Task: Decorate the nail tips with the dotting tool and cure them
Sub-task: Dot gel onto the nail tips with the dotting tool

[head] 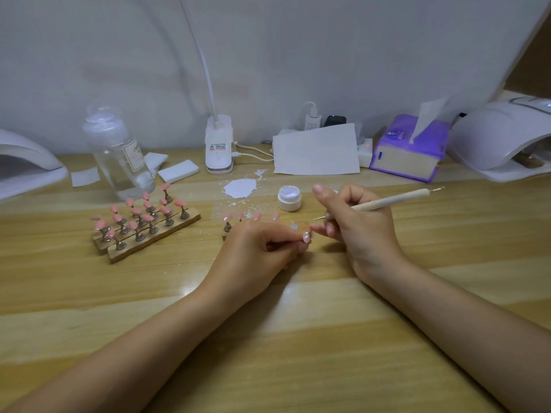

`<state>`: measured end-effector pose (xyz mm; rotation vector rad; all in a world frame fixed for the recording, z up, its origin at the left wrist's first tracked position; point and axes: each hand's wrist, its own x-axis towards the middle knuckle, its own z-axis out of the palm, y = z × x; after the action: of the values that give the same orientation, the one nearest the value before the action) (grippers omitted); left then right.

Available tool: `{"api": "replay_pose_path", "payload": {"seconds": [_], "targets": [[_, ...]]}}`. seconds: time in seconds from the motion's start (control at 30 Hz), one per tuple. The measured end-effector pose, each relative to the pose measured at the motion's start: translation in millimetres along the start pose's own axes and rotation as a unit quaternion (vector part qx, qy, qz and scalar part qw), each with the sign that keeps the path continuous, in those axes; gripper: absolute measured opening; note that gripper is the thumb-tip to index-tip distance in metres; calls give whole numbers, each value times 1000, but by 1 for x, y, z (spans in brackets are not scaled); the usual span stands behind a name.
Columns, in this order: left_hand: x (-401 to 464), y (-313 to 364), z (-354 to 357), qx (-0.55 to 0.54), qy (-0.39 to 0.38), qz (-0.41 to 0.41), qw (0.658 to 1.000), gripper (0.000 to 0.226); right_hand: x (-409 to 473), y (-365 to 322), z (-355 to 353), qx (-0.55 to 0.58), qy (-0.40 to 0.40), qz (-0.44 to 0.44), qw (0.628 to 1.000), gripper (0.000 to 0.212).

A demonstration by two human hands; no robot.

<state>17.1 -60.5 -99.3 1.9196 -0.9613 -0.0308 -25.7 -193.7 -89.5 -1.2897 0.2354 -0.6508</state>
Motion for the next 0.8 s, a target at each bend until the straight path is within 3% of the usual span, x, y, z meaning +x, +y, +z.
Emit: {"api": "replay_pose_path", "payload": {"seconds": [0.3,0.67,0.73,0.8], "targets": [[-1,3,-1,9,10,5,1000,20,-4,1,-1,-38,-38,-31,998,33],[-1,0,-2,25,-13,11,1000,11,-7,-2,-3,-34,-54,-17,998,44],[-1,2,-2,17,-7,14,1000,15,-6,1,-4,-55,-59,-15,997,44],[0,6,-2,10,0,15,1000,35,-6,3,-6,-93,-65,-27,993,41]]}}
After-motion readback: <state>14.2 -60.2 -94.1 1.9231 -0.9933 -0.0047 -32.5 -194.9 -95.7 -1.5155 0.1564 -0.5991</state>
